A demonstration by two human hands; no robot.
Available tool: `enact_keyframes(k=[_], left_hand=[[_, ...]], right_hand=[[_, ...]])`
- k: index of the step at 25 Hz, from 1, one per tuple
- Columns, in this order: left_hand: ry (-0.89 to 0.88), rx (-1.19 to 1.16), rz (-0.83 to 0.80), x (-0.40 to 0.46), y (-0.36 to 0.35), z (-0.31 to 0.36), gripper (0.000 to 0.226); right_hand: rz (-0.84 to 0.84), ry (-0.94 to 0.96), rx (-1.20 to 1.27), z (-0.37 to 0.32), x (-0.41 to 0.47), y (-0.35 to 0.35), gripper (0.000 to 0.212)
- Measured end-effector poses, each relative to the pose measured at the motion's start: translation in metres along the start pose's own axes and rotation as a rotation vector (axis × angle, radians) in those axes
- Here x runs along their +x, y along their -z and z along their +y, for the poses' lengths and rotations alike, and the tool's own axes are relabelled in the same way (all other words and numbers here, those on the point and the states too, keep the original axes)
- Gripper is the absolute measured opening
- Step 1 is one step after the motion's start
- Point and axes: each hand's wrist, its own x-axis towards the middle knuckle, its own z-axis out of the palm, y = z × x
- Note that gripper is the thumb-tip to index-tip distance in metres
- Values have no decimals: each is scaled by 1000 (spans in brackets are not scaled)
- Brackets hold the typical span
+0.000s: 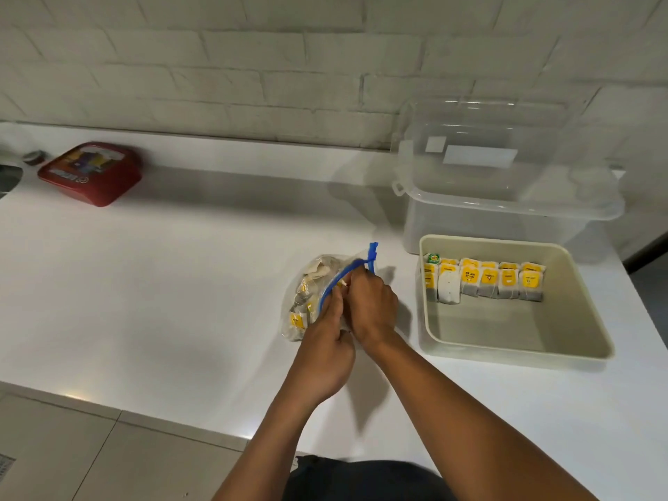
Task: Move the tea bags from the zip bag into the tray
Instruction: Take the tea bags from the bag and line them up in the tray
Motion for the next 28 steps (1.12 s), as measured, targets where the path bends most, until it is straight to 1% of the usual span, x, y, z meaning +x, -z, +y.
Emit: enact_keyframes(k=[2,3,5,6,9,12,13,15,18,21,23,25,28], left_hand=[[-3,-20,32,-1,0,-1,70],[-7,-22,44,-1,0,0,68],[-25,-13,81,-2,1,-1,65],[-32,-17,109,-3,1,0,63],[-32,-49,212,-7,-1,6,56],[-17,-55,292,-8,-3,8,47],[7,-95,302,-6,-4,6,46],[35,-279,279,-1,-6,-1,37],[56,-528,230,2,-7,-1,25],[25,-580,248,1,-6,2,20],[17,-629,235,1,-6,4,19],[35,-722,200,-2,-7,6,19],[37,-835,170,-6,-9,12,22]], right_hand=[[6,-3,50,4,-6,5,7],[23,-5,94,7,-10,7,11],[35,-24,250,14,-18,10,21],[25,-27,335,18,-21,13,23],[-24,-41,557,26,-32,24,18],[-101,-83,861,31,-42,41,16],[-132,-97,952,32,-44,47,17],[-210,-118,1100,36,-47,56,22],[-300,-104,1156,39,-51,61,27],[-337,-76,1153,43,-53,64,25],[-370,-82,1227,44,-52,67,20],[-361,-113,1301,45,-53,69,19],[-318,-118,1350,48,-53,74,20]])
